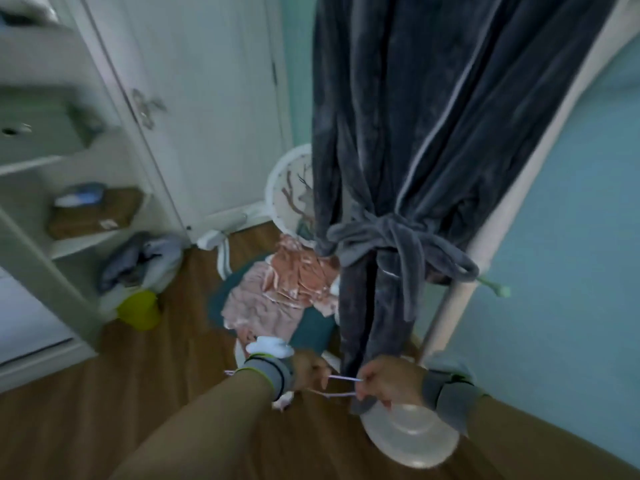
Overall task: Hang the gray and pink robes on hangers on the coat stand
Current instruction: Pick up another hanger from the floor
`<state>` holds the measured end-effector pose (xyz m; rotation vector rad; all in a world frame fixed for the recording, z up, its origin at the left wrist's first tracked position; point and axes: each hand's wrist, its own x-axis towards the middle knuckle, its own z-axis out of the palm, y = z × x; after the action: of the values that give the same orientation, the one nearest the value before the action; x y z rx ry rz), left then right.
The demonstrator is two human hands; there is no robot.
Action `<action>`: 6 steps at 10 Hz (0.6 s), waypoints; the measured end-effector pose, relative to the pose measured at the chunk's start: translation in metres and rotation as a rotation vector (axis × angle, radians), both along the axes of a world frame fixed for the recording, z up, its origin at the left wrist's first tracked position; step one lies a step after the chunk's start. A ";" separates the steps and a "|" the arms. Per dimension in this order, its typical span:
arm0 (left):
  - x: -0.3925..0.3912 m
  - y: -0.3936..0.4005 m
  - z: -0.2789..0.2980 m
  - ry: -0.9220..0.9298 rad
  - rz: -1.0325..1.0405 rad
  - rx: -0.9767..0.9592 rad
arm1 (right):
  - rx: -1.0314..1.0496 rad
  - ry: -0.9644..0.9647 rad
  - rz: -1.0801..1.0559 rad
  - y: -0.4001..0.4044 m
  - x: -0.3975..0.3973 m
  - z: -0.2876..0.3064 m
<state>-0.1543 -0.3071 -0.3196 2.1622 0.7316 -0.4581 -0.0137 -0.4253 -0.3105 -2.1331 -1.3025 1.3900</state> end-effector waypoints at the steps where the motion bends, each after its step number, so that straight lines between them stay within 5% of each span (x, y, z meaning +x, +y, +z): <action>1: -0.036 0.048 0.027 -0.031 0.212 0.109 | 0.024 0.104 -0.067 0.047 -0.038 0.027; 3: -0.080 0.128 0.072 -0.153 0.129 0.418 | -0.052 0.415 -0.205 0.124 -0.069 0.042; 4: -0.079 0.154 0.088 -0.197 0.073 0.361 | -0.023 0.443 -0.346 0.151 -0.080 0.035; 6: -0.052 0.194 0.068 0.019 -0.240 0.471 | 0.110 0.273 -0.489 0.208 -0.052 0.025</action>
<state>-0.2065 -0.1133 -0.2520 2.7091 0.6383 -0.4642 -0.0657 -0.2175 -0.2852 -1.9280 -0.6774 1.3015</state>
